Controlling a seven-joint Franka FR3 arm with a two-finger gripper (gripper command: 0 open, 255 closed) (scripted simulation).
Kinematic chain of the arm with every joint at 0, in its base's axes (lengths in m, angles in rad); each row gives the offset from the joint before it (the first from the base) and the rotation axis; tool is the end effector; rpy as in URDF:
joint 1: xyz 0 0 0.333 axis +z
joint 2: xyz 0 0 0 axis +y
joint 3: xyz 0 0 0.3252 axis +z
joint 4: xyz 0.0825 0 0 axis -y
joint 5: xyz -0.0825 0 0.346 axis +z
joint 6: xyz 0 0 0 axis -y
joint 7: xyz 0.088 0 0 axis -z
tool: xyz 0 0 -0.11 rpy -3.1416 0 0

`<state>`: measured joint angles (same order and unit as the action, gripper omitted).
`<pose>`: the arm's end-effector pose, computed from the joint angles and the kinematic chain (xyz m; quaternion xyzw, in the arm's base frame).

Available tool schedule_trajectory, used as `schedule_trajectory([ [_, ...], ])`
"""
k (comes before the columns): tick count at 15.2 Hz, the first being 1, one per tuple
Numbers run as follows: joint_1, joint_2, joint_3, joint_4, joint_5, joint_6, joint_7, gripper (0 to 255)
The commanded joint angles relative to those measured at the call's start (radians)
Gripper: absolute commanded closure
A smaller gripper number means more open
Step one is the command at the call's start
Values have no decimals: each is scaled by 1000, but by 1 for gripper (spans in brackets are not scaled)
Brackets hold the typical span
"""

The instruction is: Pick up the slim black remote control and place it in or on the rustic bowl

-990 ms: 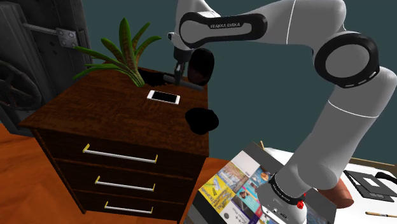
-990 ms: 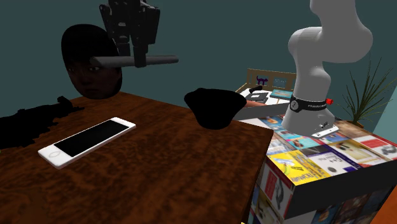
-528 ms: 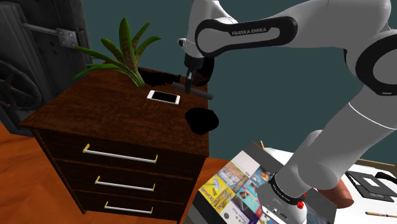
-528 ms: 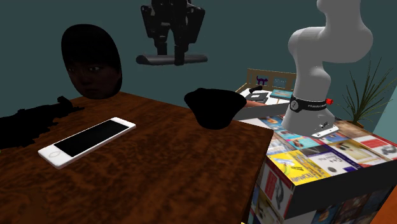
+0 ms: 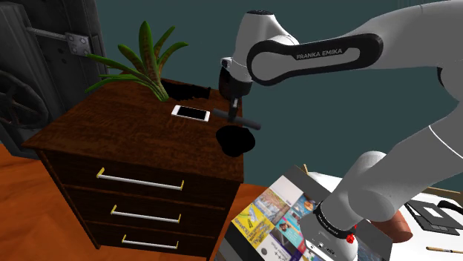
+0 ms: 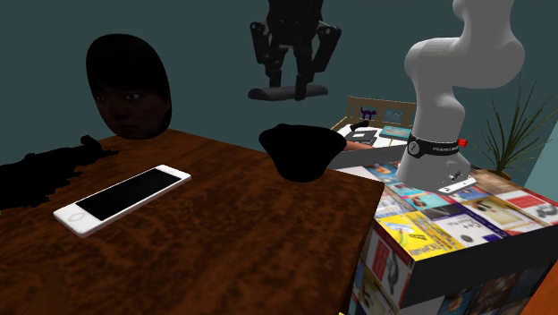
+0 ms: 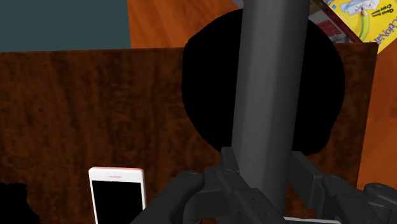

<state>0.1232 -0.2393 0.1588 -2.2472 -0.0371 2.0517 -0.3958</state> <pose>0.4266 0.1255 0.4894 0.9402 0.3382 0.0182 0.0365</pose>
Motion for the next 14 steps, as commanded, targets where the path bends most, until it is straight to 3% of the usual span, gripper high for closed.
schedule_trajectory([
  [1, 0, 3, 1, -25, -1, 28, 3, 255],
  [8, -1, 41, 5, -91, -10, 131, 15, 255],
  [14, -1, 41, 5, -91, -10, 131, 15, 255],
])
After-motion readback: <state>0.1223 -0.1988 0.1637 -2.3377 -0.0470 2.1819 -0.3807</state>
